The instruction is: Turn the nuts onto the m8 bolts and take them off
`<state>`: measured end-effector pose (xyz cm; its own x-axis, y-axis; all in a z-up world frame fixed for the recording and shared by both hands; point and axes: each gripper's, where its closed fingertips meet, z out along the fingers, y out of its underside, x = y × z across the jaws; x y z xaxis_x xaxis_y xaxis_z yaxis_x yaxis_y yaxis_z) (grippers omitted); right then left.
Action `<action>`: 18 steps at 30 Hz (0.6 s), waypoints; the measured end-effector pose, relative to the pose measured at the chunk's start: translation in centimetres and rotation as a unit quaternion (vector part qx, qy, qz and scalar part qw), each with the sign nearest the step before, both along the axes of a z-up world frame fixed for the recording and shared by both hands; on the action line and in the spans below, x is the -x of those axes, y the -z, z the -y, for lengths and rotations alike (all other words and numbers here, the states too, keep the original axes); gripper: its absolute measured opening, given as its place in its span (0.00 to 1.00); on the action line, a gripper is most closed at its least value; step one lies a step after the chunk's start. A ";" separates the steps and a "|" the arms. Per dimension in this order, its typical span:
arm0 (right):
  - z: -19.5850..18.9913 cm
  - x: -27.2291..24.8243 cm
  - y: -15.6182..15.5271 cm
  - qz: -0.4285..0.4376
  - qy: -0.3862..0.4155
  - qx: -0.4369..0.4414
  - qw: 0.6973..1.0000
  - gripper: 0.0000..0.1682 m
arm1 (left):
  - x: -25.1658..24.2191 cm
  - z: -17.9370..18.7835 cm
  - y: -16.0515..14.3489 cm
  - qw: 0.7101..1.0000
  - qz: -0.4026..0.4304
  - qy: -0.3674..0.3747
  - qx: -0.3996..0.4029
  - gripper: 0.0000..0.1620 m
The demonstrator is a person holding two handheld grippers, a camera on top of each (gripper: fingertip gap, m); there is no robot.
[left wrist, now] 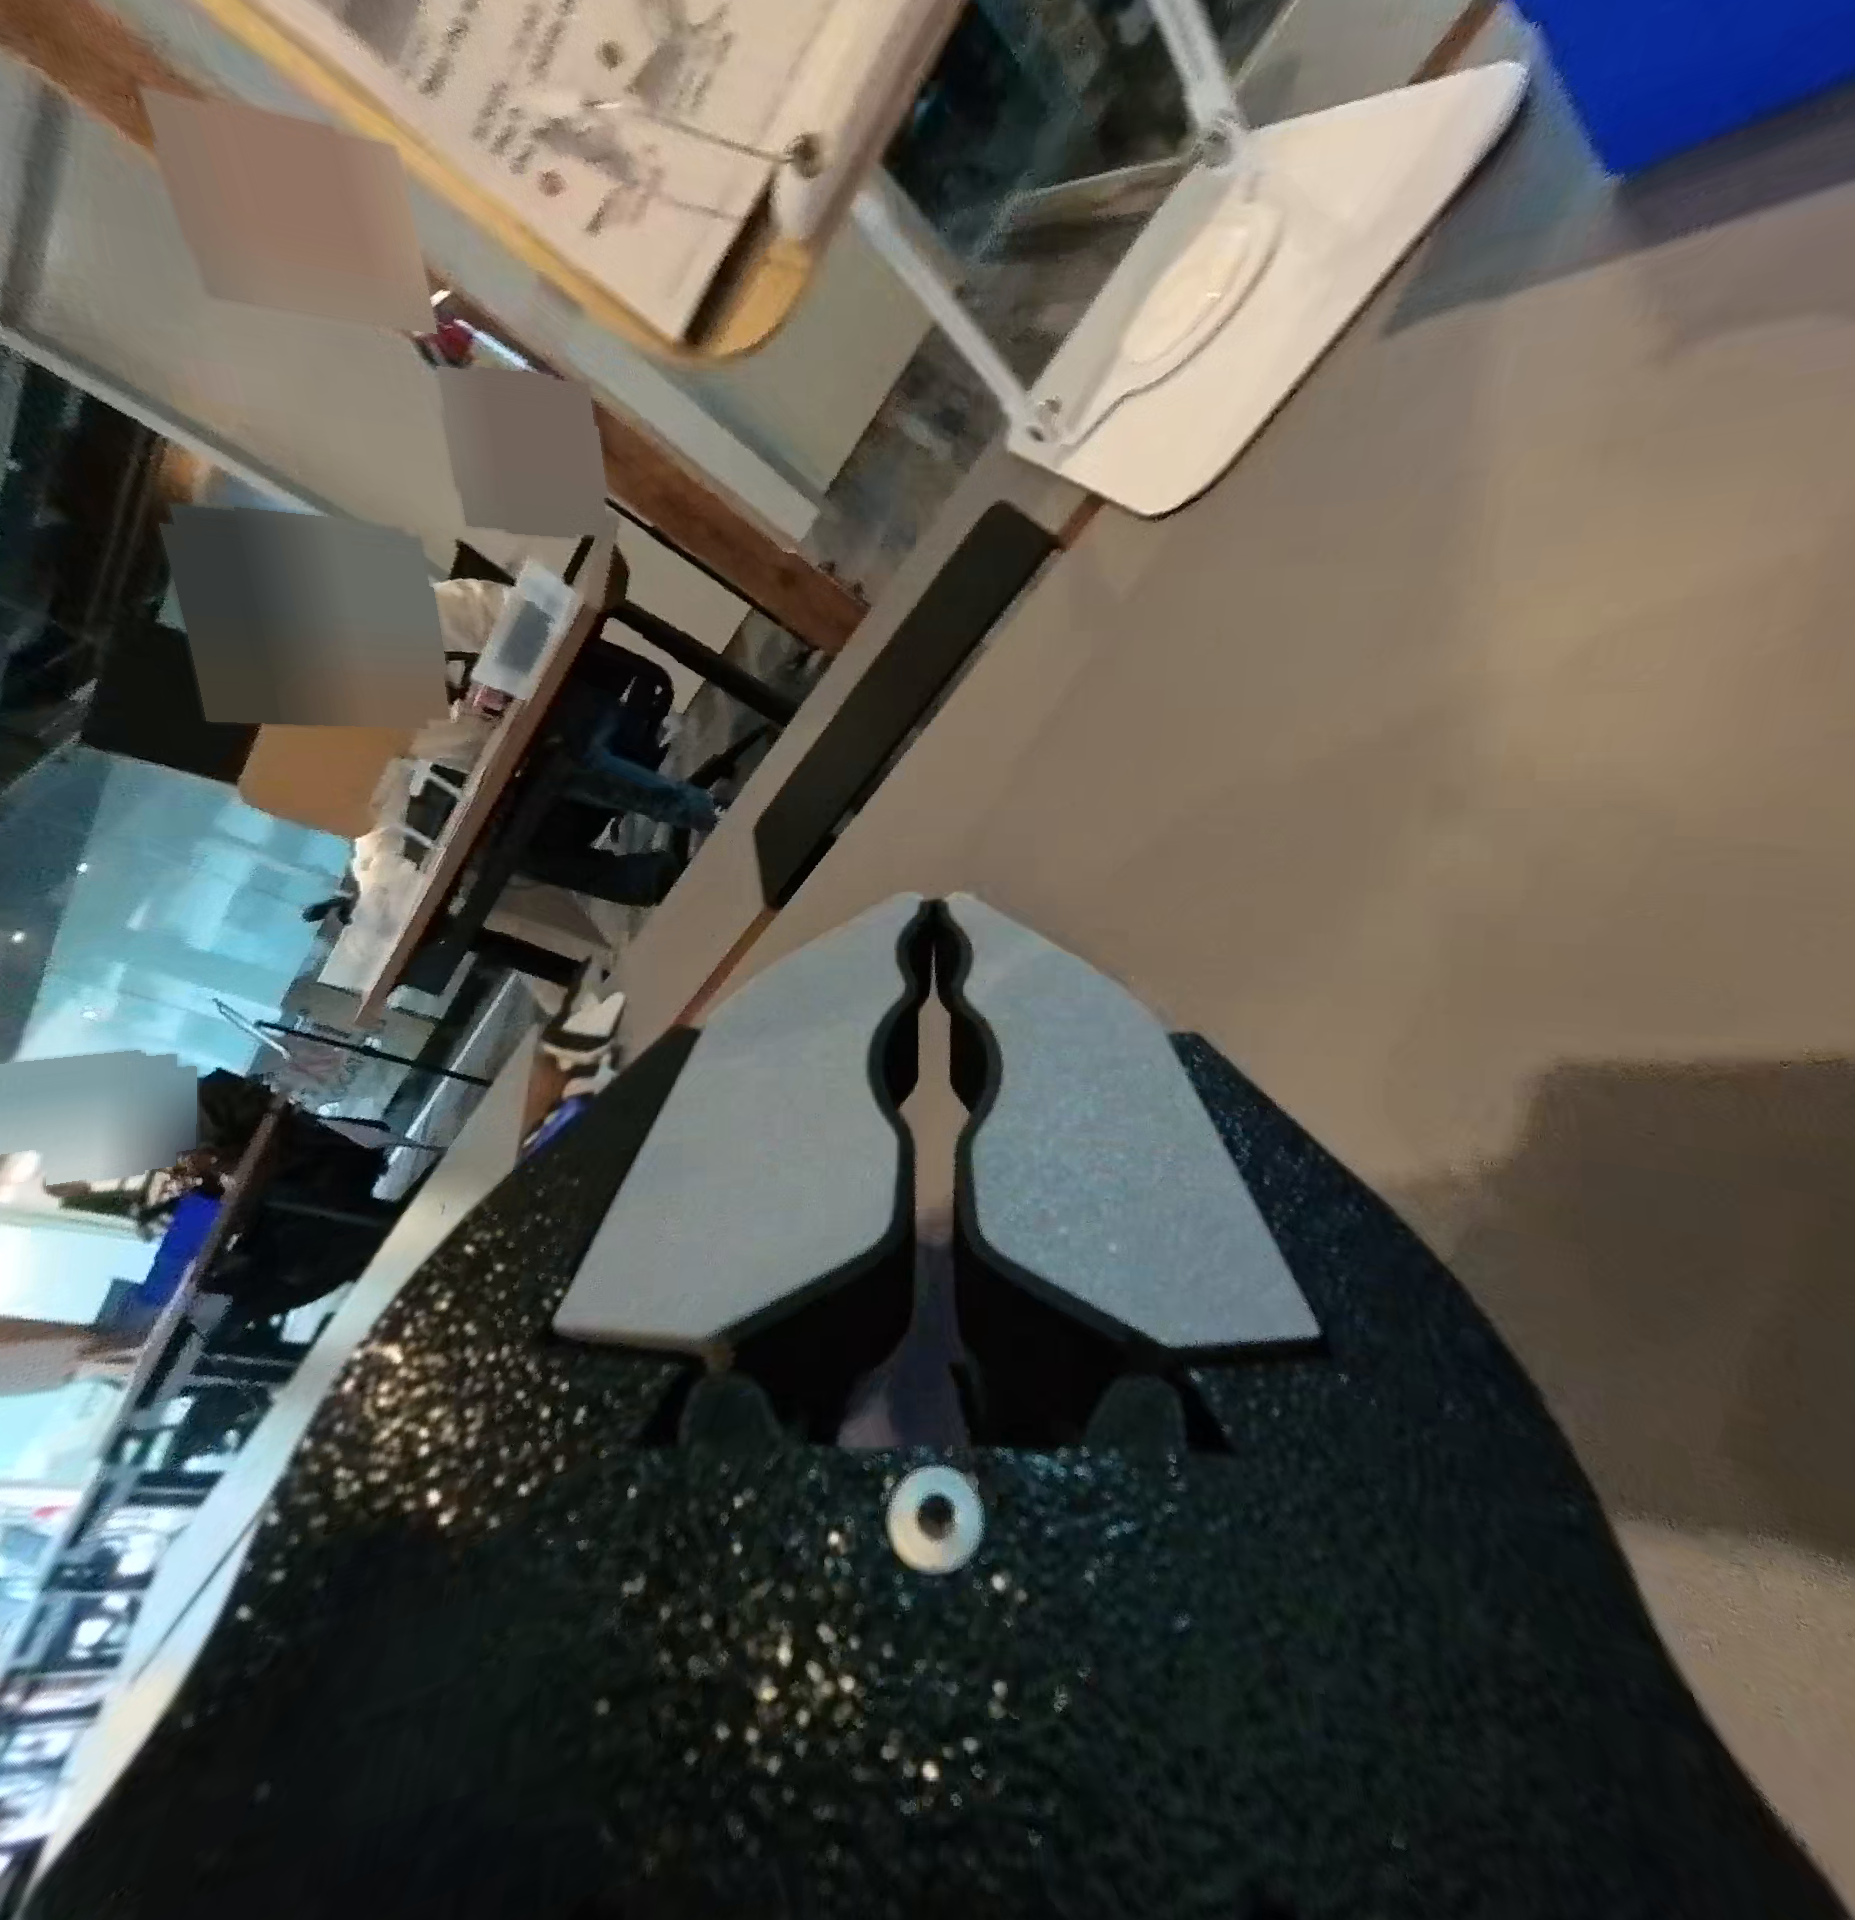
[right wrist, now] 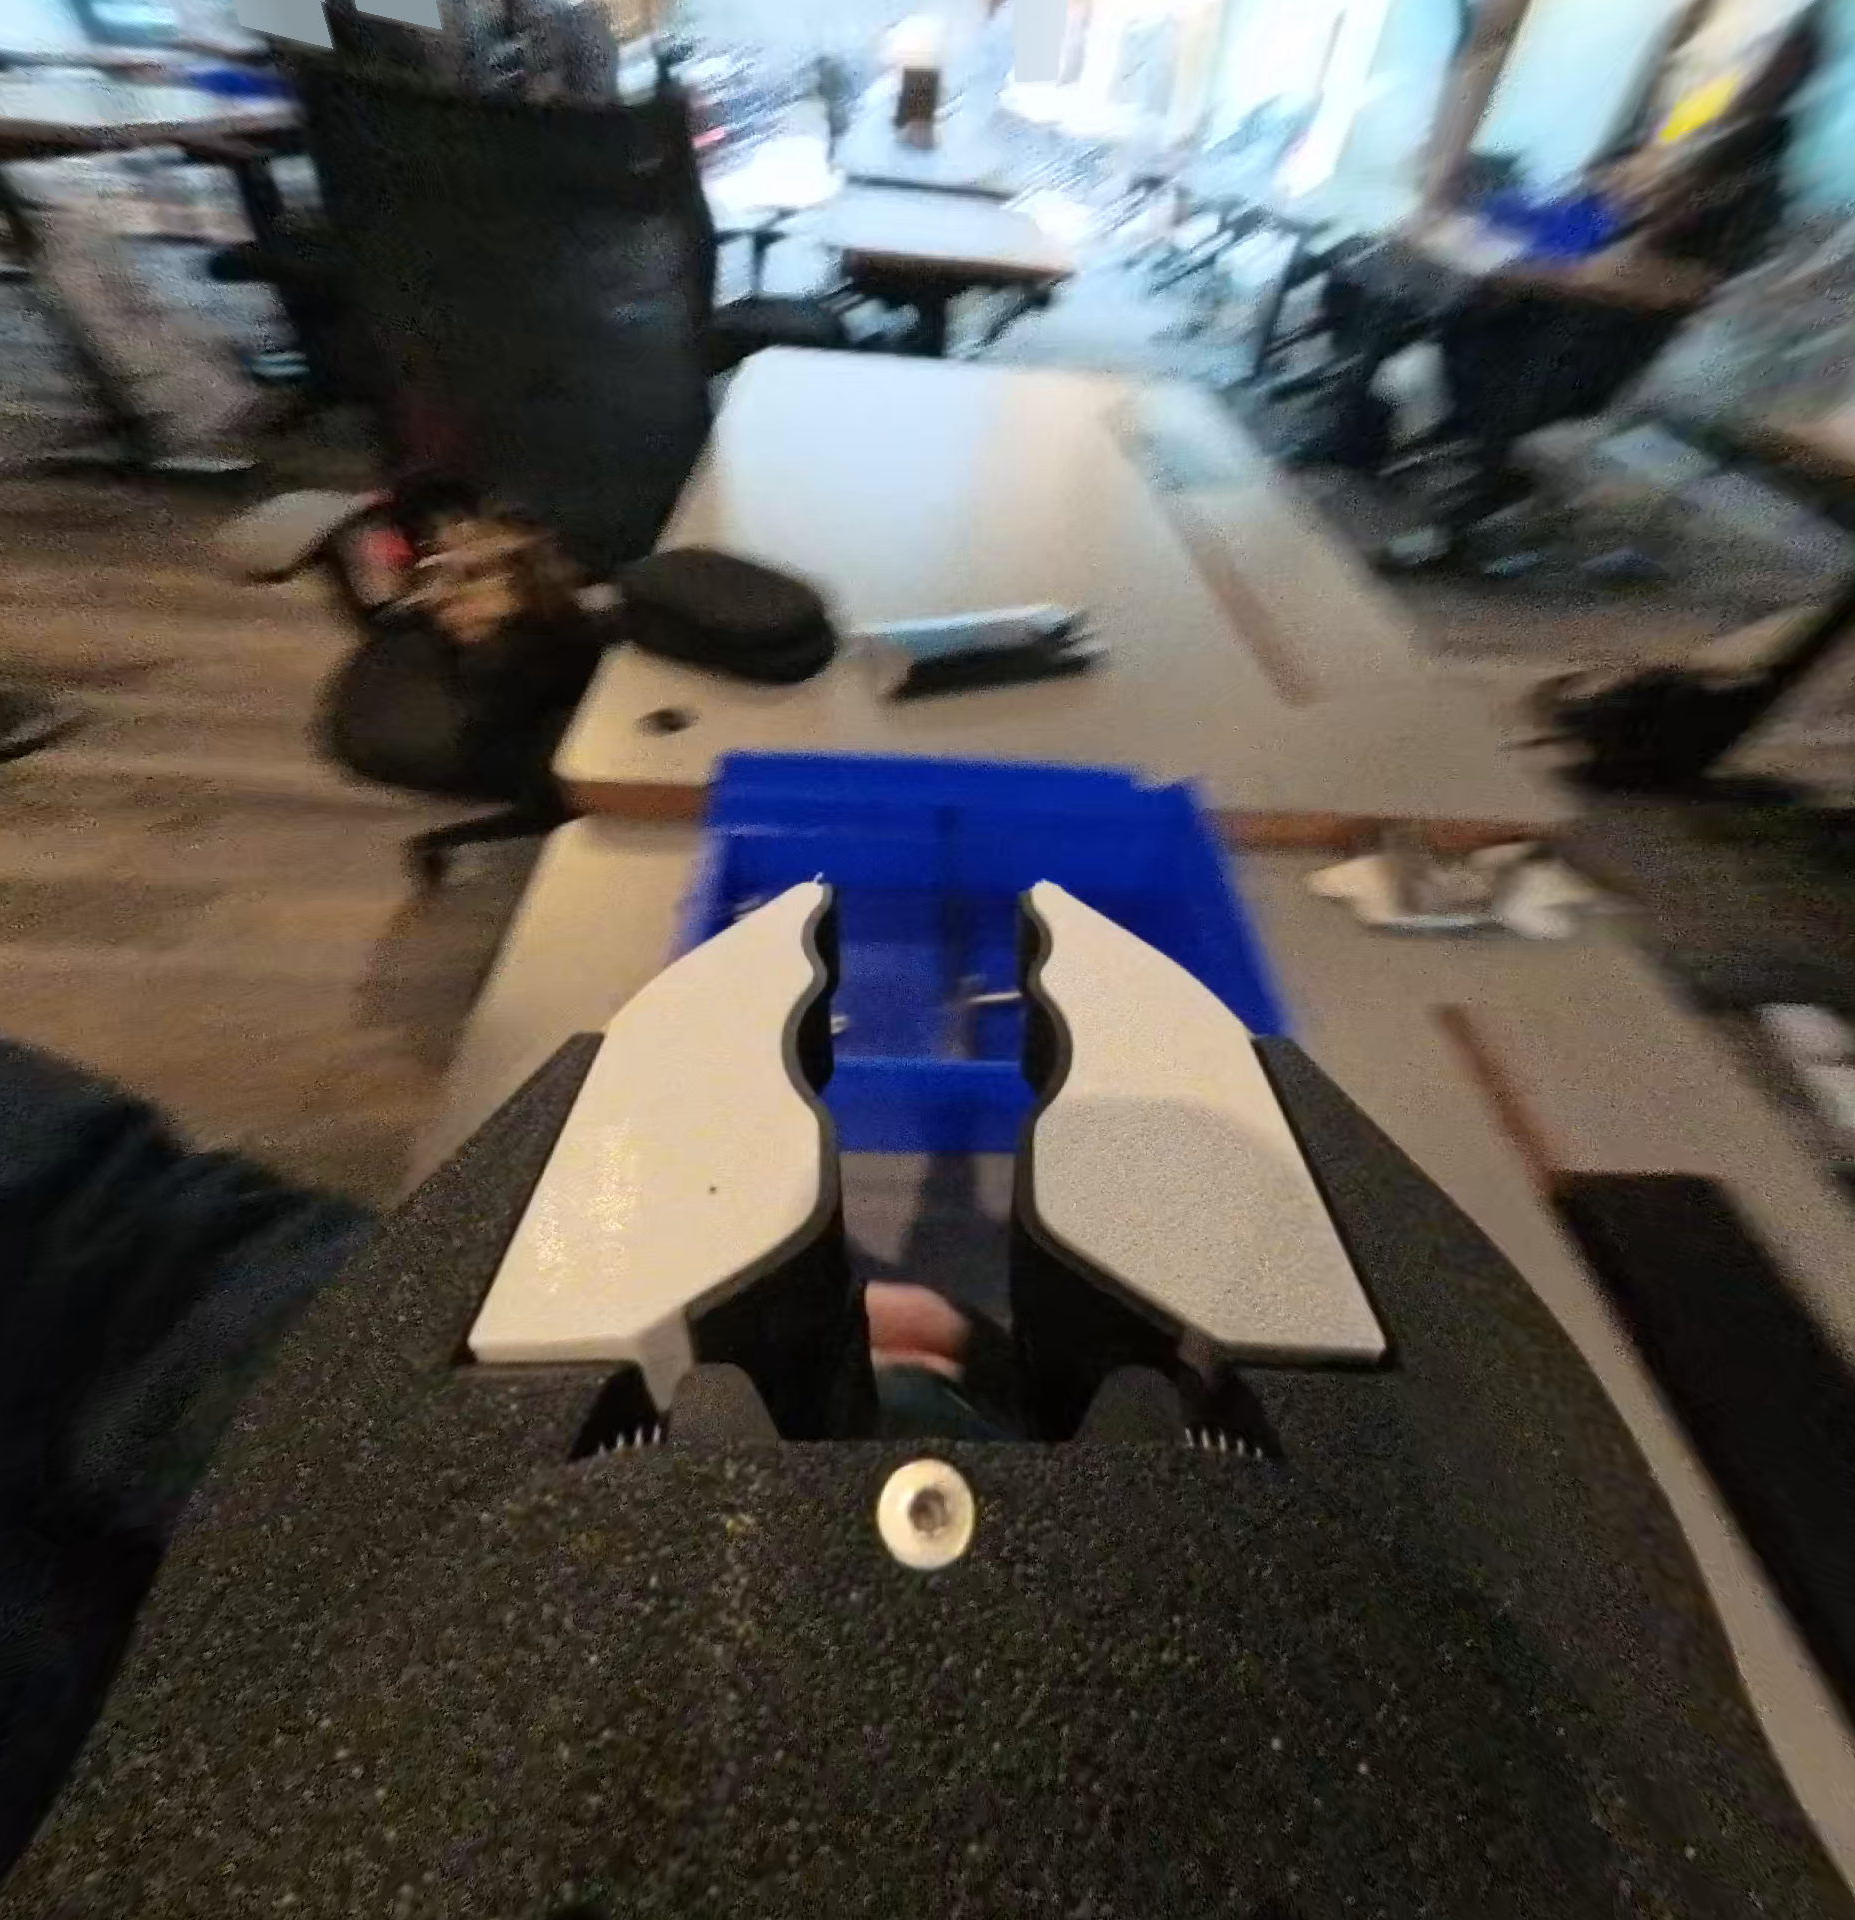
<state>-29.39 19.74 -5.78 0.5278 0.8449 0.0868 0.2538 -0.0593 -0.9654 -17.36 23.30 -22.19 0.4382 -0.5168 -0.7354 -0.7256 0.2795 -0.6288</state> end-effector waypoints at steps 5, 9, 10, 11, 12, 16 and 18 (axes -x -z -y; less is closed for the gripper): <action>-1.5 -6.8 -1.7 0.003 0.159 -0.099 0.982 0.19 | 4.5 0.0 -2.1 0.992 0.093 0.010 0.081 0.00; -1.7 -9.8 2.4 -0.038 0.220 -0.085 0.971 0.22 | 10.0 -1.3 -5.3 0.980 0.165 -0.002 0.110 0.00; -1.9 -10.5 3.9 -0.053 0.234 -0.078 0.968 0.22 | 11.7 -2.1 -6.2 0.979 0.171 -0.014 0.107 0.00; -2.1 -11.3 5.6 -0.063 0.251 -0.074 0.963 0.22 | 13.6 -3.2 -7.0 0.980 0.170 -0.030 0.102 0.00; -2.3 -12.1 7.4 -0.068 0.272 -0.068 0.958 0.22 | 15.3 -4.5 -7.7 0.980 0.167 -0.045 0.102 0.05; -2.5 -15.0 13.7 -0.062 0.351 -0.061 0.932 0.21 | 19.4 -10.6 -6.6 0.969 0.131 -0.068 0.195 0.19; -2.3 -15.7 15.9 -0.055 0.375 -0.068 0.923 0.20 | 19.9 -13.3 -4.6 0.962 0.093 -0.064 0.250 0.18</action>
<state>-13.70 22.06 -21.73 0.9719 0.2227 0.0763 0.0909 -0.0557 -0.9943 -37.22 36.64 -17.64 0.6220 -0.7178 -0.3130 -0.5965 -0.1753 -0.7833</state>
